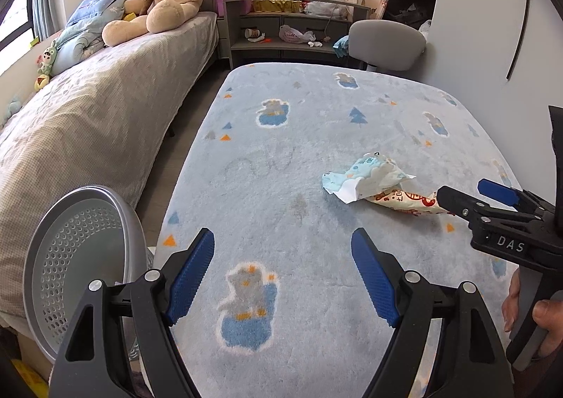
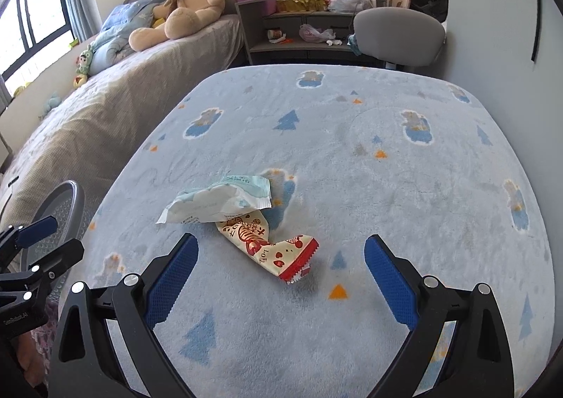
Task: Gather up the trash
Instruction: 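Close the right tool on the red-and-white snack wrapper and lift it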
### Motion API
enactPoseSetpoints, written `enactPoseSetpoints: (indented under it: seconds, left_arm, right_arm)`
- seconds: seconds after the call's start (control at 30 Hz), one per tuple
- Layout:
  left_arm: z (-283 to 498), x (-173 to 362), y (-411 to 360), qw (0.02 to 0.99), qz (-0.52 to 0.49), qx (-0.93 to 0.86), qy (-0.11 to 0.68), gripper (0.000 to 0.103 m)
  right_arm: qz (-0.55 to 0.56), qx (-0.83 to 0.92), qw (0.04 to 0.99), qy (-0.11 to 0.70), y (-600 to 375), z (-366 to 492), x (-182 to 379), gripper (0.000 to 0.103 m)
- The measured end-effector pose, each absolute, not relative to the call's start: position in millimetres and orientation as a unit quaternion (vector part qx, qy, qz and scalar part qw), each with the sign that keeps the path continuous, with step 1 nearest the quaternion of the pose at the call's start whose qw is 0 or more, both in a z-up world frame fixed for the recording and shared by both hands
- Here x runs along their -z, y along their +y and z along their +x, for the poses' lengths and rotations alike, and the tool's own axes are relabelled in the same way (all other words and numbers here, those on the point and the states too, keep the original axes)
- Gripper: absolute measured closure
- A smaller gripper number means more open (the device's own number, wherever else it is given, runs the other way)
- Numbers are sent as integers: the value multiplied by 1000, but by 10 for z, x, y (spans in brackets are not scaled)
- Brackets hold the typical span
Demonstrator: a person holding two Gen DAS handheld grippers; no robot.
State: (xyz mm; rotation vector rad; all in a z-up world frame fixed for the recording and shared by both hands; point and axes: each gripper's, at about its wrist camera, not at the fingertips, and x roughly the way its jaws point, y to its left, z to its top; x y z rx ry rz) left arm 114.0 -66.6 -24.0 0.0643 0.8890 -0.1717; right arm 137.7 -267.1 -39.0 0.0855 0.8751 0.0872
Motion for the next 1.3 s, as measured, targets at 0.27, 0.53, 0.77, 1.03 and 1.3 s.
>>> enactPoseSetpoints:
  seconds: [0.27,0.53,0.77,1.03,1.3]
  left_arm:
    - [1166,270,-637,898,31,77,431,26]
    - [1161,245,-602,900,28,75,428,26]
    - [1160,254,-576,899,23,72,431,26]
    - [1173,258,-539,900,22,72,430,26]
    - [1342,264,-648,898,38,98,427,26]
  right_arm:
    - [-31,-63,894,443,-2420,1616,539,11]
    - [-63,-72,872,479,-2340,1759,790,30]
    - [-68,-80,866,488,-2295,1700,871,64]
    - [-18,-91,878,469,-2262,1445,693,67]
    - [47,-74,886,455,-2421,1219,580,67]
